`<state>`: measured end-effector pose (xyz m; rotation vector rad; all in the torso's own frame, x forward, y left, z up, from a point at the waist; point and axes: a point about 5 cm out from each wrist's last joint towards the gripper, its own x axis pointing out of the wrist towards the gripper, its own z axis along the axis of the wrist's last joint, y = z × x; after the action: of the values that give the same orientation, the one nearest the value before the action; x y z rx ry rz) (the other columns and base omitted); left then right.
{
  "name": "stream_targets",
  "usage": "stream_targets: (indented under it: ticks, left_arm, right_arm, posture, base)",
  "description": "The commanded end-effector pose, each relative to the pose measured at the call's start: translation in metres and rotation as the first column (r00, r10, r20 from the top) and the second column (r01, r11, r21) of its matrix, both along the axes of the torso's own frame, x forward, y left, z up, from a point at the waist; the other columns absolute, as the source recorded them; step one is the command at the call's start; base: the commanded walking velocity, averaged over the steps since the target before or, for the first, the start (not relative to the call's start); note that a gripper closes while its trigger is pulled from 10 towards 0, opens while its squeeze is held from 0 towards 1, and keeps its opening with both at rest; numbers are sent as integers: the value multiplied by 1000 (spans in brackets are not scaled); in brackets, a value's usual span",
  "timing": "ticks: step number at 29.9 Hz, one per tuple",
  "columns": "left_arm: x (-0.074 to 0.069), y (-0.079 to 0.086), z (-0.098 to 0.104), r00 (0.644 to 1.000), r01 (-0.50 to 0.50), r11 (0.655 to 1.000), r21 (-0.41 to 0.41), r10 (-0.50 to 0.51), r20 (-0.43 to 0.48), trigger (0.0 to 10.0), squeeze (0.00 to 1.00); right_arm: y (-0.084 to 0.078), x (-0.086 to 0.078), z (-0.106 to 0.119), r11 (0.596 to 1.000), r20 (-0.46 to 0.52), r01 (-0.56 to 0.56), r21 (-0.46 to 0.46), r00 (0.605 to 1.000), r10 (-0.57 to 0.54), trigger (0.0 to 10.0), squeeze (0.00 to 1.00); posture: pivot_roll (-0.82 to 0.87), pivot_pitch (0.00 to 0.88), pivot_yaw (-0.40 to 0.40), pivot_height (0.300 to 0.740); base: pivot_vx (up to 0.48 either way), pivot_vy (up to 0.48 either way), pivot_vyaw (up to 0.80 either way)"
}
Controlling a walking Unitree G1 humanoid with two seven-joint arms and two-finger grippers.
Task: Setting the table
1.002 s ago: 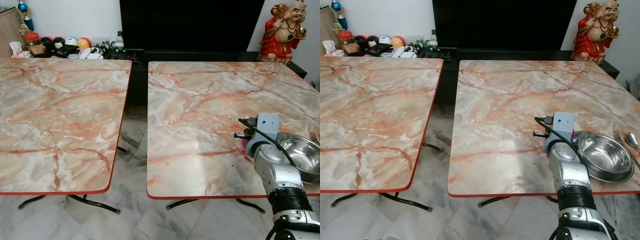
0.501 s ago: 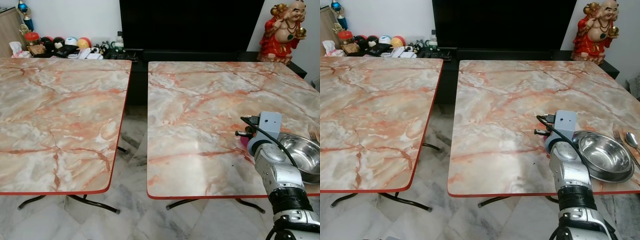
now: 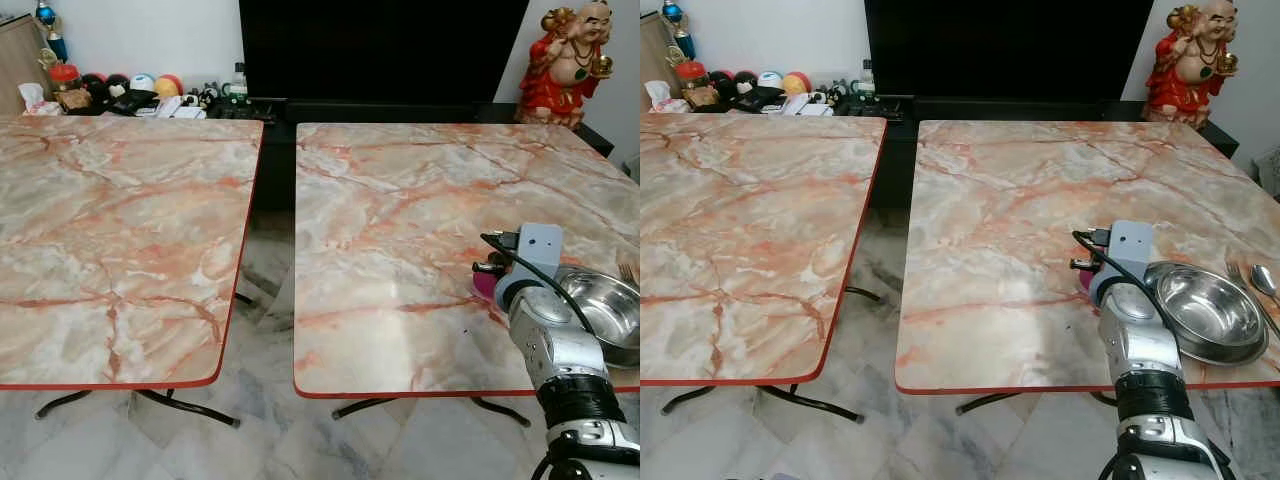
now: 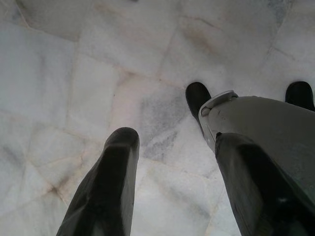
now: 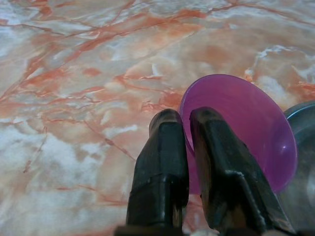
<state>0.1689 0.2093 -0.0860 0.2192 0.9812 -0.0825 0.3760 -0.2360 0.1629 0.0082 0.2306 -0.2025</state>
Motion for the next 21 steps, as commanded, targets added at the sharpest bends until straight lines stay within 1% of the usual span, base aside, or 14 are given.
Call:
stream_targets:
  ticks: [1,12,17,18,21]
  left_arm:
    - [-5,2,-2,1000,-5,1000,4,5,-21,10000,0]
    - [-6,1,-2,1000,-8,1000,3,8,-23,10000,0]
    - [-6,1,-3,1000,-7,1000,3,7,-23,10000,0]
    - [-6,1,-3,1000,-7,1000,3,7,-23,10000,0]
    - [-6,1,-3,1000,-8,1000,3,8,-23,10000,0]
  right_arm:
    - [-3,2,11,1000,45,6,-5,999,-6,10000,0]
    - [-2,2,12,1000,49,-6,-13,999,7,10000,0]
    - [-1,2,9,999,32,-20,-27,999,21,10000,0]
    - [-1,2,9,999,30,-20,-28,999,21,10000,812]
    - [0,2,7,999,24,-23,-28,999,24,10000,824]
  posture:
    - [-35,80,-16,740]
    - [-33,82,-17,740]
    - [-33,82,-19,740]
    - [-33,82,-19,740]
    - [-33,84,-20,740]
  base:
    - [0,0,0]
    - [0,0,0]
    - [0,0,0]
    - [0,0,0]
    - [0,0,0]
